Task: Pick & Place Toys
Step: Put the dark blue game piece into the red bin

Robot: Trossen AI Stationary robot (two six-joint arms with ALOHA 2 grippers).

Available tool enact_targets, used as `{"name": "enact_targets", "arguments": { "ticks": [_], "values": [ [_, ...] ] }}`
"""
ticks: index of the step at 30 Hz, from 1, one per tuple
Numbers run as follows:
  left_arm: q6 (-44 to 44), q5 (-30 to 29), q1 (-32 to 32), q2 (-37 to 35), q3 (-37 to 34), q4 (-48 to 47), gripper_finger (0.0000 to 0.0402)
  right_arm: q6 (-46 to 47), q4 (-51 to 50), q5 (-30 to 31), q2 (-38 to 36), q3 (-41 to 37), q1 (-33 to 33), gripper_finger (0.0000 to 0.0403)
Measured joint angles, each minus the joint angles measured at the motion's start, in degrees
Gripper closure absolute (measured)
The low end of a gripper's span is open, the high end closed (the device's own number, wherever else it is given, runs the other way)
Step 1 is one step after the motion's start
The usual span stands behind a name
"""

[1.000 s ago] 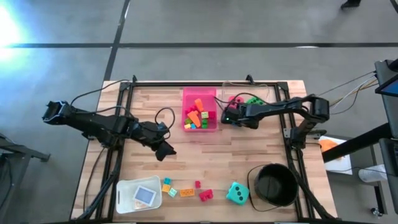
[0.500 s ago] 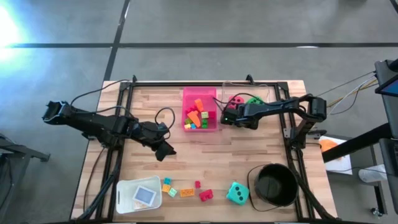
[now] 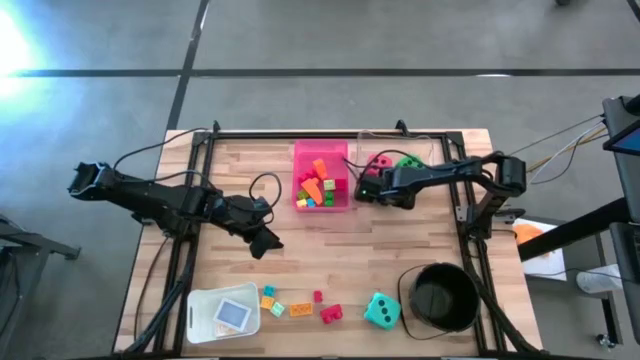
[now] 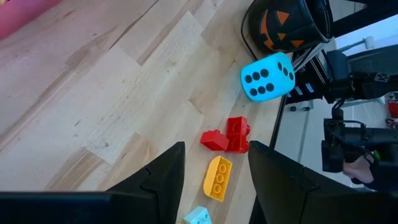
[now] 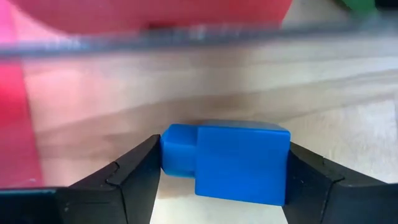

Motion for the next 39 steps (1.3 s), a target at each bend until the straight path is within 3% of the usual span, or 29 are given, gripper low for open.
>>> {"name": "enact_targets", "arguments": {
  "ticks": [9, 17, 25, 34, 39],
  "values": [
    [0.48, -0.02, 0.15, 0.0, 0.0, -0.02, 0.0221, -2.82, 0.06, -1.69, -2.88, -0.13, 3.86, 0.0148],
    [0.61, -0.03, 0.33, 0.0, 0.0, -0.2, 0.0221, -9.05, 1.41, -2.95, -11.96, -0.09, 9.3, 0.0148],
    [0.59, 1.0, 0.33, 0.0, 0.0, -0.22, 0.0221, -14.14, 10.61, -2.44, -18.77, 0.96, 11.13, 0.0148],
    [4.89, 0.23, -1.24, -0.45, 1.13, 2.63, 0.0223, -25.66, 13.02, -0.62, -12.15, 12.47, 7.82, 0.0148],
    [14.06, -8.15, -6.84, -2.09, 6.69, 1.85, 0.0252, -32.59, 12.07, -4.04, -5.24, 20.71, 4.04, 0.0148]
  ]
}}
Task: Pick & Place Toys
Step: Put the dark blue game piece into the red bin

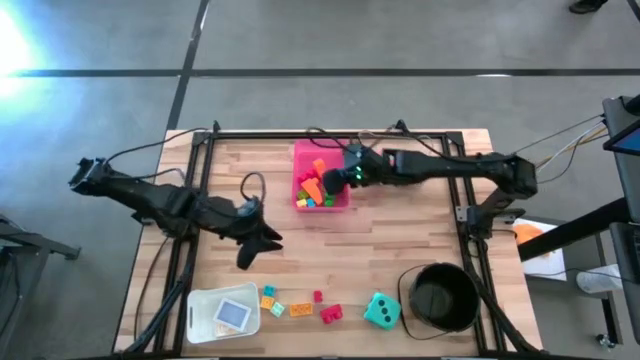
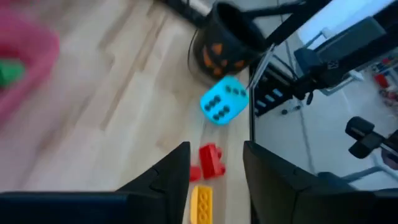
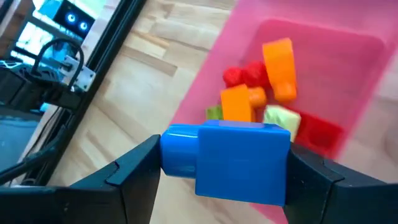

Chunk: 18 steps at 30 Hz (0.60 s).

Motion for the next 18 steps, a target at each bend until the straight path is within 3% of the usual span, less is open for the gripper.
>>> {"name": "enact_targets", "arguments": {
  "ticks": [8, 18],
  "values": [
    [3.48, -8.95, -6.8, -1.19, 5.39, -6.4, 0.0278, -10.02, -3.12, -5.92, 10.6, 12.79, -4.2, 0.0148],
    [-0.02, -9.36, -9.24, -1.53, 5.45, -7.25, 0.0278, -18.84, -13.79, -7.71, 23.37, 28.98, -6.71, 0.0148]
  ]
}}
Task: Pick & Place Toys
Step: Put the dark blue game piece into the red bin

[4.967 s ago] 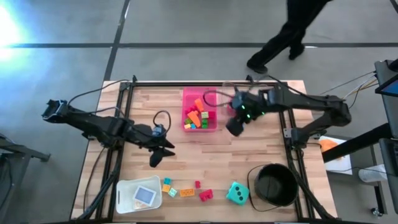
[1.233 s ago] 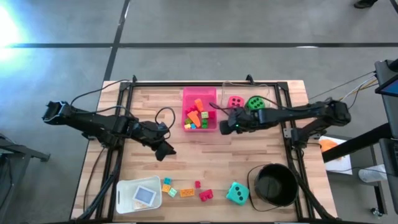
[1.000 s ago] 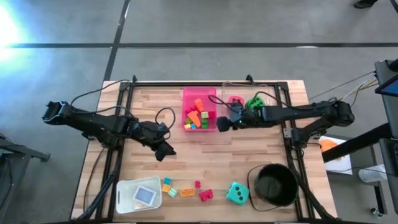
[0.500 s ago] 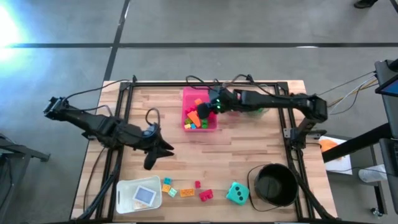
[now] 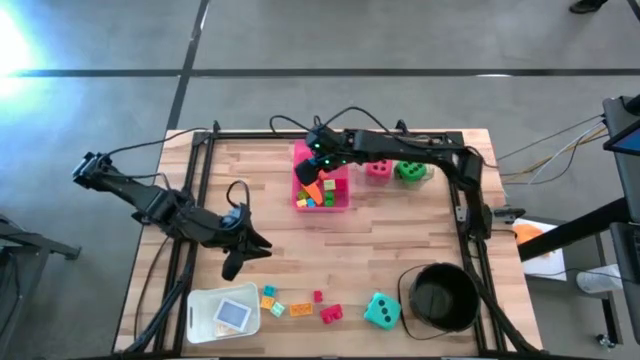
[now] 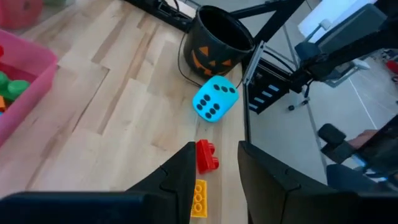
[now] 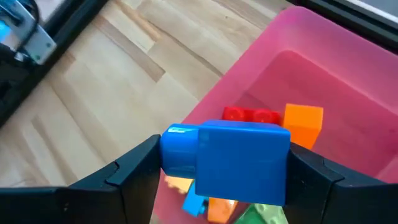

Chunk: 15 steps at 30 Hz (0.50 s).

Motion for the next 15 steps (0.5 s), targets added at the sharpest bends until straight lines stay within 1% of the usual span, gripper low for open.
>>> {"name": "enact_targets", "arguments": {
  "ticks": [8, 11, 15],
  "values": [
    [-0.18, -0.49, -3.32, -0.97, 1.49, 0.09, 0.0278, -4.45, -4.9, -2.92, 7.47, 9.33, -1.45, 0.0148],
    [-0.14, -2.45, -5.0, -0.98, 1.83, 0.3, 0.0278, -6.02, -6.01, -3.85, 9.38, 11.23, -2.02, 0.0148],
    [-0.15, -6.39, -7.44, -1.41, 1.72, 0.49, 0.0278, -6.65, -6.21, -4.26, 10.44, 11.55, -2.98, 0.0148]
  ]
}}
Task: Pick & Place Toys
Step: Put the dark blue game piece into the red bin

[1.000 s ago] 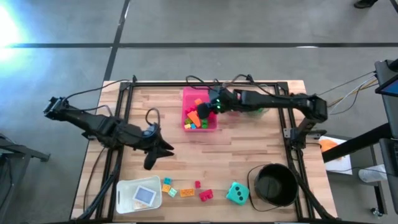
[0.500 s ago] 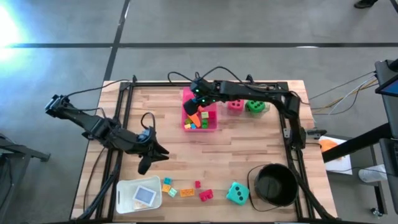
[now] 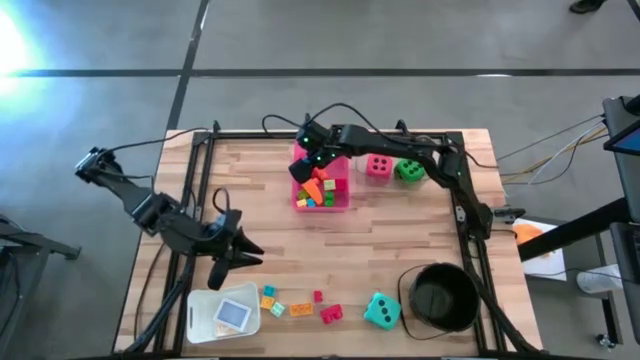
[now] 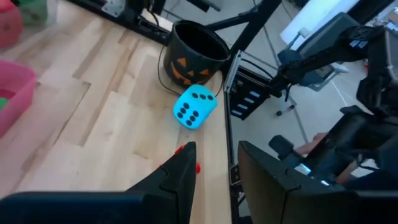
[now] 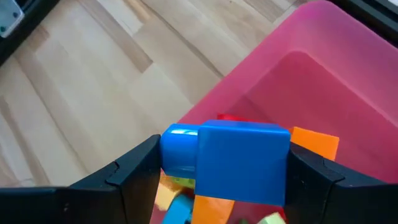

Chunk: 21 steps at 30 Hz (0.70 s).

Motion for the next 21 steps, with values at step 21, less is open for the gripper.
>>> {"name": "enact_targets", "arguments": {
  "ticks": [21],
  "values": [
    [-1.48, -7.23, -1.86, -0.58, 0.0, 1.99, 0.0279, 12.82, -0.72, 1.92, 5.52, 0.99, -5.91, 0.0148]
  ]
}}
